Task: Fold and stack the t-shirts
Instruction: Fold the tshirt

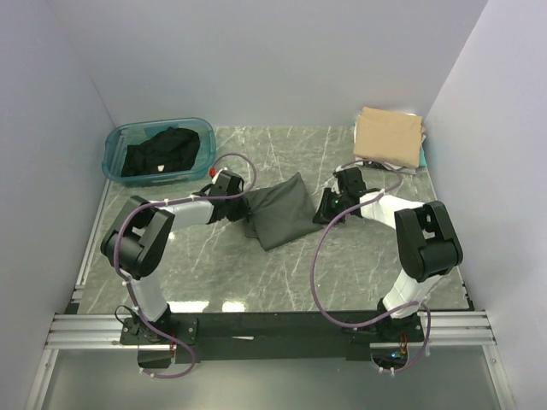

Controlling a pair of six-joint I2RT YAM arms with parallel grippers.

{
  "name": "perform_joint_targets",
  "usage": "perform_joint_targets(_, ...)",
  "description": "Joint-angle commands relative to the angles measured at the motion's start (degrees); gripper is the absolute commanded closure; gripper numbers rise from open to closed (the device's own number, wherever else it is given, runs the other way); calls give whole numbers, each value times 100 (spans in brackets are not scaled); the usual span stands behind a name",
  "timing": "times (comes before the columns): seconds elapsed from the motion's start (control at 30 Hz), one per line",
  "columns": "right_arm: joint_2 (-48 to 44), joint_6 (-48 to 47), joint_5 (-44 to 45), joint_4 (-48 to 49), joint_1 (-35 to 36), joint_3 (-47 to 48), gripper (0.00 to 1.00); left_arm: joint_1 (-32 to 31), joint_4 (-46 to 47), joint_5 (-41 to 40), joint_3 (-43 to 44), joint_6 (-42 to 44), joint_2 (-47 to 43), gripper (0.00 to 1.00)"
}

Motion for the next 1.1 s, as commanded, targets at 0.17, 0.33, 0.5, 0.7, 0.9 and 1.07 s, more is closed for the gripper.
perform_joint_targets(0.17,-230,325,-219,373,139,-763,87,309,656,92,-500,-403,-270,99)
perform_joint_targets(0.33,-572,272,-53,268,156,-774,82,318,929,697,-466,-25,-445,88)
perform_joint_targets(0.5,-924,228,105,13,156,-378,72,230,570,664,-404,335,-857,61)
perform_joint_targets(0.7,-1118,167,395,-242,174,-53,65,204,24,417,-615,388,-1069,46)
perform_joint_targets(0.9,-671,-97,247,-234,165,439,42,81,68,514,-729,397,-921,37)
perform_joint_targets(1.07,-143,-369,220,-339,156,940,39,19,85,610,-615,397,-692,42)
